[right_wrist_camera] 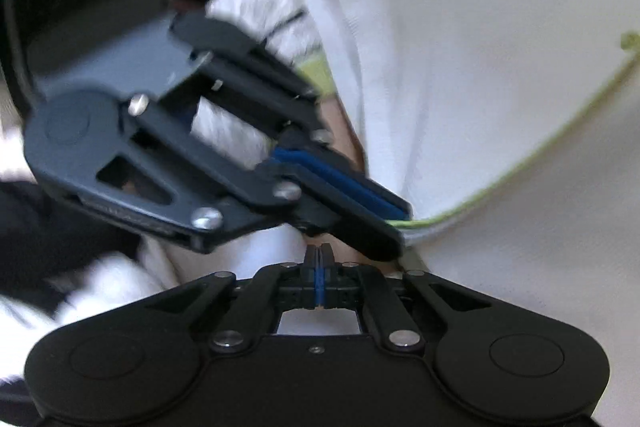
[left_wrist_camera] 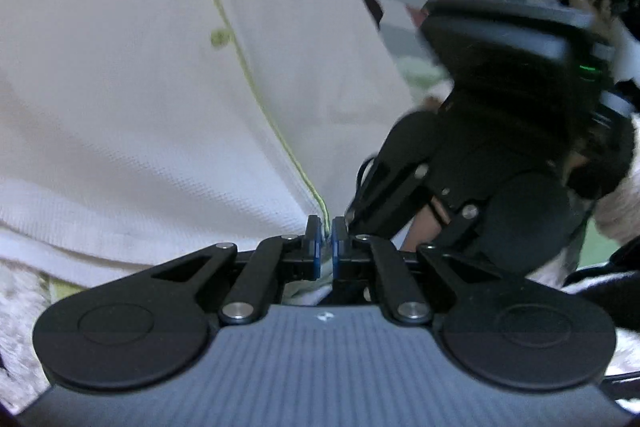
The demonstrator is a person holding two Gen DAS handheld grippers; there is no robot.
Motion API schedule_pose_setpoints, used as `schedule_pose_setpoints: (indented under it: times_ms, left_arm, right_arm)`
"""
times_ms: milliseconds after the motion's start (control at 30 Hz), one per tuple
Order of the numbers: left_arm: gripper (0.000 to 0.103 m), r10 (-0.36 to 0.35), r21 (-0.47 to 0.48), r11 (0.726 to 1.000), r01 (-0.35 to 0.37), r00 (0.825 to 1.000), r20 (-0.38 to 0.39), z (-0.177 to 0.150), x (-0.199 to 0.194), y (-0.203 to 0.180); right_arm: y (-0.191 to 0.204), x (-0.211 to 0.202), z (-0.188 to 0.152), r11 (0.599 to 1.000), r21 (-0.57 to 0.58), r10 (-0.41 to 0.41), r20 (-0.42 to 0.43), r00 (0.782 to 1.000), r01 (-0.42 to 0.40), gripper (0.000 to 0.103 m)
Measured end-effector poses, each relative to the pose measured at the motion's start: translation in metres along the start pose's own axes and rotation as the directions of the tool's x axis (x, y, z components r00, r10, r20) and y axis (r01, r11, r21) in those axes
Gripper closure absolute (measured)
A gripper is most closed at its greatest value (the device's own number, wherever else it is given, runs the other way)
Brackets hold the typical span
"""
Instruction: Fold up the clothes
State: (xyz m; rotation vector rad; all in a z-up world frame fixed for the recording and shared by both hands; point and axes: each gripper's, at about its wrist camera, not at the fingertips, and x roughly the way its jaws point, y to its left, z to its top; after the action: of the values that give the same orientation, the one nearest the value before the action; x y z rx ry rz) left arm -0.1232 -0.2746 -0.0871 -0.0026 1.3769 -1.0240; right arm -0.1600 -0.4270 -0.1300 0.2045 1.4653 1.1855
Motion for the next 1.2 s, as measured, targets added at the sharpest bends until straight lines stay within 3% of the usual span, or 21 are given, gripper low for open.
schedule_pose_setpoints:
  times_ms: [33,233,300,333,367,467,533,600,667,767,867,900,933,1000,1033,1067,1133,1200]
  left_arm:
    - [0.099,0.007,-0.01,1.0,-0.007,1.0,-0.011,0.001,0.009,0.004]
    - [0.096,0.09,-0.055,0.994,-0.097,0.988,-0.123,-0.004,0.032,0.015]
    - [0.093,0.064,-0.073,0.995,-0.075,0.988,-0.141,-0.004,0.035,0.013]
    - [0.09,0.042,-0.078,0.995,-0.054,0.988,-0.147,-0.002,0.035,0.01]
    - [0.088,0.022,-0.078,0.996,-0.034,0.989,-0.148,0.0,0.034,0.006]
    - [0.076,0.017,0.021,1.0,-0.017,1.0,-0.007,0.021,0.009,-0.011]
    - [0.056,0.059,0.088,0.994,-0.072,0.988,0.142,0.042,-0.014,-0.018]
    - [0.045,0.146,0.1,0.978,-0.183,0.943,0.299,0.072,-0.035,-0.013]
    - [0.042,0.218,0.044,0.965,-0.258,0.886,0.408,0.11,-0.048,0.004]
    - [0.042,0.303,-0.038,0.945,-0.326,0.821,0.484,0.169,-0.051,0.038]
    - [0.042,0.426,-0.048,0.876,-0.479,0.726,0.54,0.229,-0.037,0.069]
    - [0.042,0.46,-0.045,0.849,-0.526,0.696,0.551,0.247,-0.031,0.082]
    - [0.042,0.48,-0.038,0.831,-0.555,0.682,0.552,0.264,-0.021,0.093]
    - [0.042,0.517,-0.024,0.794,-0.607,0.654,0.552,0.295,-0.002,0.116]
    - [0.042,0.522,-0.023,0.793,-0.609,0.659,0.542,0.308,0.007,0.128]
    - [0.042,0.525,-0.023,0.793,-0.609,0.664,0.532,0.32,0.015,0.139]
    - [0.042,0.518,-0.037,0.806,-0.591,0.672,0.529,0.34,0.029,0.157]
    - [0.042,0.51,-0.043,0.818,-0.574,0.688,0.517,0.353,0.041,0.171]
  right_arm:
    - [0.003,0.001,-0.001,0.999,-0.017,-0.038,0.007,0.999,0.038,0.1]
    - [-0.006,-0.036,-0.004,0.999,0.035,0.014,0.07,0.997,-0.017,0.091]
    - [-0.009,-0.051,-0.002,0.998,0.046,0.04,0.099,0.994,-0.045,0.081]
    - [-0.01,-0.064,-0.004,0.999,0.038,0.028,0.134,0.991,-0.033,0.068]
    - [-0.013,-0.078,-0.007,0.999,0.036,0.01,0.171,0.985,-0.017,0.064]
    - [-0.019,-0.11,0.001,0.997,0.074,-0.041,0.303,0.952,0.019,0.063]
    - [-0.024,-0.139,0.007,0.994,0.099,-0.081,0.421,0.903,0.043,0.052]
    - [-0.029,-0.163,0.02,0.987,0.13,-0.15,0.554,0.819,0.093,0.04]
    - [-0.035,-0.185,0.035,0.972,0.175,-0.235,0.657,0.717,0.158,0.033]
    - [-0.058,-0.211,0.062,0.92,0.272,-0.387,0.741,0.549,0.281,0.033]
    - [-0.09,-0.231,0.087,0.842,0.384,-0.52,0.764,0.382,0.378,0.033]
    - [-0.1,-0.231,0.097,0.801,0.398,-0.564,0.752,0.342,0.446,0.033]
    - [-0.111,-0.231,0.108,0.755,0.41,-0.605,0.738,0.299,0.512,0.034]
    - [-0.136,-0.228,0.126,0.65,0.396,-0.673,0.696,0.25,0.649,0.039]
    - [-0.149,-0.227,0.136,0.59,0.384,-0.704,0.676,0.22,0.71,0.05]
    - [-0.161,-0.227,0.143,0.587,0.386,-0.715,0.659,0.233,0.712,0.072]
    - [-0.185,-0.225,0.157,0.582,0.39,-0.737,0.623,0.26,0.714,0.09]
    - [-0.209,-0.224,0.172,0.577,0.394,-0.757,0.587,0.287,0.715,0.09]
